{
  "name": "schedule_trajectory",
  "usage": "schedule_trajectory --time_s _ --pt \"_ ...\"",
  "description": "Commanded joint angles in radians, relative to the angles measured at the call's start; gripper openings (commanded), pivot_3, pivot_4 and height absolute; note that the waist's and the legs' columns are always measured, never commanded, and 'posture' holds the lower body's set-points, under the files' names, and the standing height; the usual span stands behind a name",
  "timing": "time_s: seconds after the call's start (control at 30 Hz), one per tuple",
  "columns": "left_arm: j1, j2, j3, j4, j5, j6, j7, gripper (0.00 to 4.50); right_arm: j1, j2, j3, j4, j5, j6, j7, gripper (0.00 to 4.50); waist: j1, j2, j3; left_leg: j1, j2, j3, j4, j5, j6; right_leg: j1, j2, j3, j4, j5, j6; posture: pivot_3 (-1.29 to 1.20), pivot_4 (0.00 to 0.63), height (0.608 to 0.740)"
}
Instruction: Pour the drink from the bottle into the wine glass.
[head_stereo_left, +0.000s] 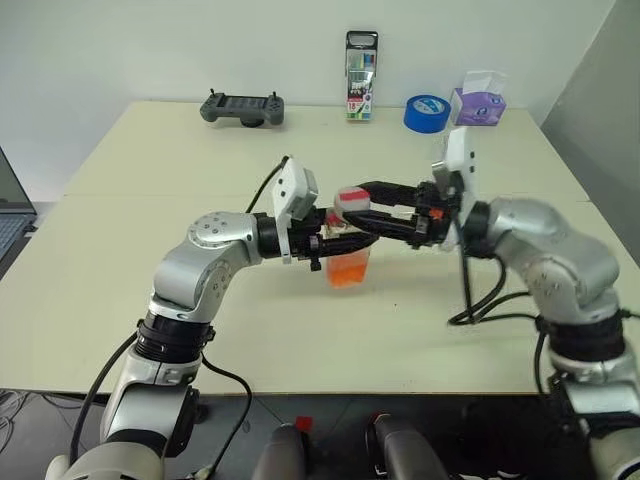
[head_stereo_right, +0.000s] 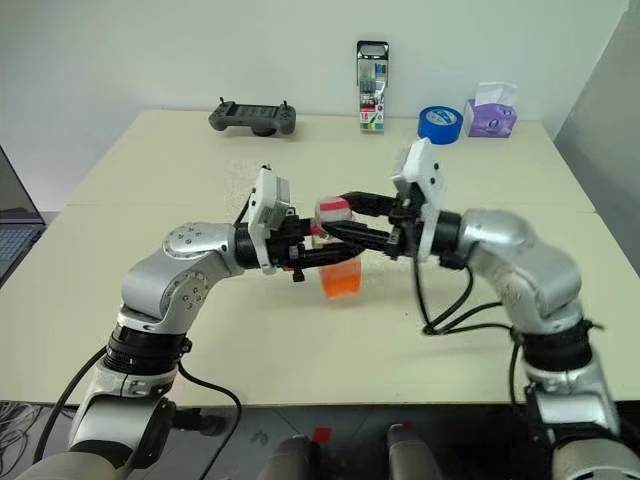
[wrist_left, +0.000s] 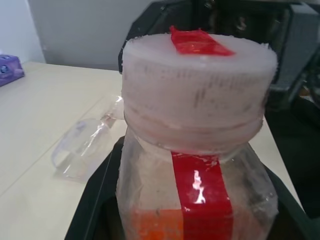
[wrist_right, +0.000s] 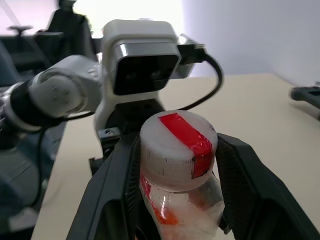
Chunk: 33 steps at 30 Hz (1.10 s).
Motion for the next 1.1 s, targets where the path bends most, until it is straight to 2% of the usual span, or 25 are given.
schedule_trajectory --time_s 0.03,0.13,0.23,0.37,0.43,0.53,0.63,0.73,0.9,1.1 --pt "-0.025 0.001 0.023 -0.044 -0.043 0.010 -0.018 1.97 -0.080 -0.014 0.030 0.171 -0.095 -0.098 0.131 1.85 -0.003 0.000 0.000 0.000 0.001 0.000 0.000 0.000 0.000 0.000 0.001 0.000 0.001 0.000 0.000 0.00 0.150 0.740" --pt "-0.025 -0.012 0.026 -0.054 -0.044 0.017 0.004 1.97 -0.106 -0.021 0.025 0.229 -0.094 -0.088 0.168 1.85 -0.001 0.000 0.000 0.000 0.002 -0.003 -0.001 0.000 0.000 -0.001 0.001 -0.002 0.001 0.001 -0.003 0.00 0.150 0.740" --pt "-0.011 -0.012 0.034 -0.062 -0.039 0.018 0.018 1.97 -0.058 -0.083 -0.024 0.156 -0.042 -0.003 0.166 2.77 0.005 0.001 0.001 -0.002 0.002 -0.003 -0.001 0.000 0.000 -0.001 0.000 -0.002 0.001 0.003 -0.005 0.00 0.150 0.740" --pt "0.000 -0.013 0.043 -0.056 -0.034 0.012 0.024 1.97 0.069 -0.144 -0.122 -0.048 0.032 0.120 0.059 4.05 0.012 0.001 0.001 -0.004 0.002 -0.004 -0.001 0.000 0.000 -0.001 -0.006 -0.003 0.000 0.003 -0.005 0.00 0.150 0.740" --pt "0.001 -0.013 0.046 -0.049 -0.031 0.007 0.022 1.97 0.152 -0.158 -0.173 -0.175 0.069 0.178 -0.012 4.05 0.011 0.001 0.001 -0.004 0.001 -0.003 0.000 0.000 0.000 -0.001 -0.007 -0.002 -0.001 0.003 -0.005 0.00 0.150 0.740" --pt "-0.002 -0.017 0.046 -0.038 -0.026 0.002 0.021 1.97 0.229 -0.116 -0.232 -0.316 0.123 0.258 -0.171 4.05 0.009 0.001 0.001 -0.004 0.000 -0.003 0.000 0.000 0.000 -0.001 -0.007 -0.002 0.001 0.002 -0.004 0.00 0.150 0.740" --pt "-0.011 -0.023 0.042 -0.020 -0.015 -0.011 0.022 1.97 0.256 0.013 -0.235 -0.443 0.120 0.285 -0.396 4.05 0.000 0.001 0.001 -0.002 0.001 -0.002 0.001 0.000 0.000 0.000 -0.004 0.000 0.001 0.000 0.000 0.00 0.150 0.740" --pt "-0.022 -0.032 0.039 -0.015 -0.011 -0.012 0.026 1.97 0.239 0.109 -0.219 -0.500 0.111 0.316 -0.541 4.05 0.000 0.001 0.001 -0.001 0.001 -0.003 0.000 0.000 0.000 0.000 0.000 -0.001 0.002 0.000 0.000 0.00 0.150 0.740" --pt "-0.025 -0.035 0.032 -0.005 -0.006 -0.018 0.021 1.97 0.223 0.170 -0.200 -0.517 0.114 0.340 -0.630 4.05 0.004 0.001 0.001 -0.002 0.002 -0.003 0.000 0.000 0.000 -0.001 0.000 -0.001 0.001 0.000 0.000 0.00 0.150 0.740" --pt "-0.025 -0.032 0.031 -0.002 -0.004 -0.018 0.016 1.97 0.223 0.172 -0.176 -0.515 0.123 0.344 -0.629 4.05 0.004 0.001 0.001 -0.002 0.001 -0.002 0.000 0.000 0.000 -0.001 -0.002 0.000 0.001 0.000 0.000 0.00 0.150 0.740"
